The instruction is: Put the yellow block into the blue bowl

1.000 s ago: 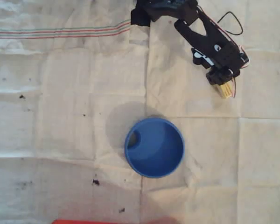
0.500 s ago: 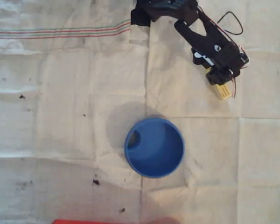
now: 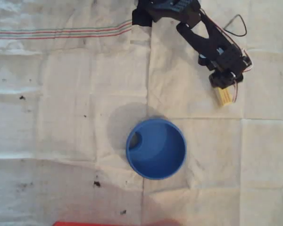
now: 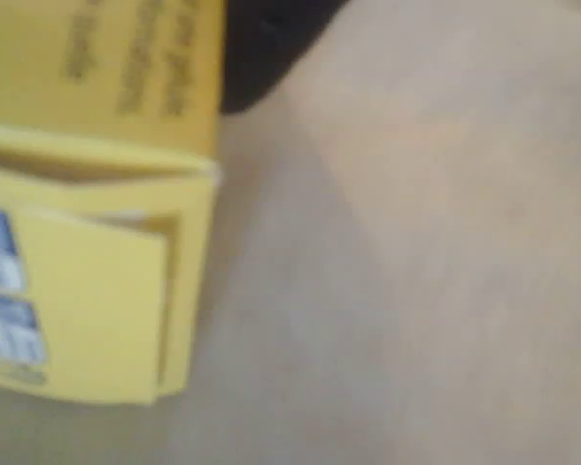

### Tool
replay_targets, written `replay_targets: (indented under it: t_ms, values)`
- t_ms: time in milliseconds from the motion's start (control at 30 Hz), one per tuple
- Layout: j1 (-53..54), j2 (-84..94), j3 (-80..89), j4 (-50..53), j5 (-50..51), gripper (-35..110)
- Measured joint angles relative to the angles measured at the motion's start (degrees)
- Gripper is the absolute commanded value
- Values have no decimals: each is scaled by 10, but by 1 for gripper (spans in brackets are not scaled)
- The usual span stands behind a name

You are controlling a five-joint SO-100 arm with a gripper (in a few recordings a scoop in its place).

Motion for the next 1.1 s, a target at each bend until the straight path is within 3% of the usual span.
replay_targets:
  t_ms: [500, 800, 1100]
  values:
    - [183, 22, -137, 1, 33, 0]
    - [273, 22, -156, -85, 36, 0]
    - [328, 22, -156, -125, 122, 0]
